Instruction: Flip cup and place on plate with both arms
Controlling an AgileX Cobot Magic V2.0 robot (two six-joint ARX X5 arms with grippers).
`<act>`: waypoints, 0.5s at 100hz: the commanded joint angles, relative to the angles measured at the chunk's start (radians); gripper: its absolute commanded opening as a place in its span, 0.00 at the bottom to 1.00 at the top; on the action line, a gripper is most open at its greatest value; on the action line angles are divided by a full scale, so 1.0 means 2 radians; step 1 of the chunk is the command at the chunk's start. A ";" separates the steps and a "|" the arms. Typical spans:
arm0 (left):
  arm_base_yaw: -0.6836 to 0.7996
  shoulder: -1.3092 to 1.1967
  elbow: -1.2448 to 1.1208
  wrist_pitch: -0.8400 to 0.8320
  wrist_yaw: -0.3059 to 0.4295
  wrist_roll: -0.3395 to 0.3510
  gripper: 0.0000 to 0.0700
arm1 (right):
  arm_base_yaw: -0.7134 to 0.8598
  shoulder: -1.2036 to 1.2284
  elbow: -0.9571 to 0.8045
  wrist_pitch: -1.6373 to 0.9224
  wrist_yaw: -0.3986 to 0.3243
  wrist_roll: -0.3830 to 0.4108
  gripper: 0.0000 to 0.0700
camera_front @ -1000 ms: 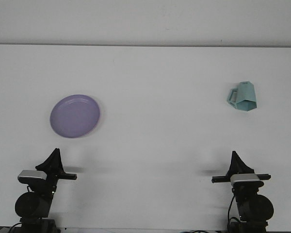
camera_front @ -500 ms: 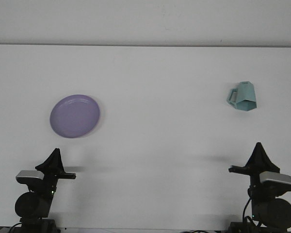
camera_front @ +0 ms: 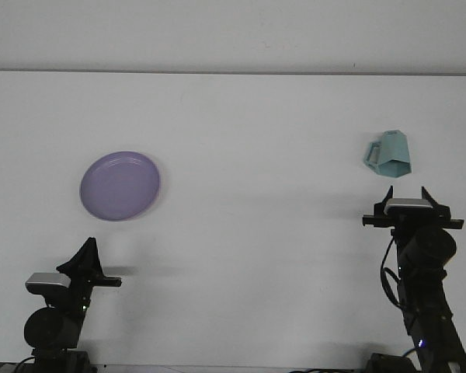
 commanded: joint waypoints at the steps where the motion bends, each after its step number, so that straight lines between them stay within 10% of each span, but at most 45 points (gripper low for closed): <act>1: 0.000 0.000 -0.009 0.004 -0.002 -0.001 0.02 | -0.013 0.050 0.001 0.051 -0.003 -0.011 0.81; 50: 0.000 0.000 -0.009 0.004 -0.002 -0.001 0.02 | -0.094 0.344 0.096 0.210 -0.080 -0.048 0.80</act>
